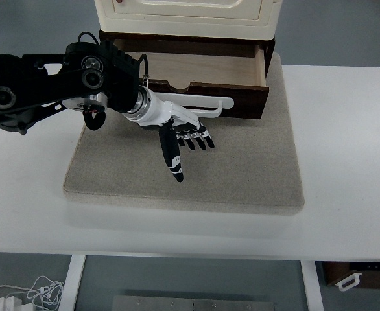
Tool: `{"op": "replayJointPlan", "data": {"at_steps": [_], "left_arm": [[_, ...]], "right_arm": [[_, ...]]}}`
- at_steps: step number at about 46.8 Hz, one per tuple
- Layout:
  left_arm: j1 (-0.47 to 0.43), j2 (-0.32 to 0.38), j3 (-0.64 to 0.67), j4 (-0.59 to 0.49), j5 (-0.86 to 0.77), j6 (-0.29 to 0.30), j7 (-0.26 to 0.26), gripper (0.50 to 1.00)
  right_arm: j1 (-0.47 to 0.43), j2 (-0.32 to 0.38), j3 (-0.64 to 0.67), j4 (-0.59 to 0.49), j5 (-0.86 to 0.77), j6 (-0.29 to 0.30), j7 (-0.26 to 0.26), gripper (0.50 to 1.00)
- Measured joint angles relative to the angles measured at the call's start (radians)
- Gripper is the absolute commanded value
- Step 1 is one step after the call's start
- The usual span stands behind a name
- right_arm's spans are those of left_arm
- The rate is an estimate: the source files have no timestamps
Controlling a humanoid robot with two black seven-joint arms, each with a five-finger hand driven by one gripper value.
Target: Close the drawer under the combination cabinet
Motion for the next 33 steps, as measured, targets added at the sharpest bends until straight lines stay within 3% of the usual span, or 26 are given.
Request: {"op": "replayJointPlan", "data": {"at_steps": [33], "left_arm": [[-0.003, -0.018, -0.025, 0.111, 0.052, 0.0, -0.009, 0.984]], "right_arm": [[0.0, 0.0, 0.0, 0.0, 0.0, 0.0, 0.0, 0.952]]}}
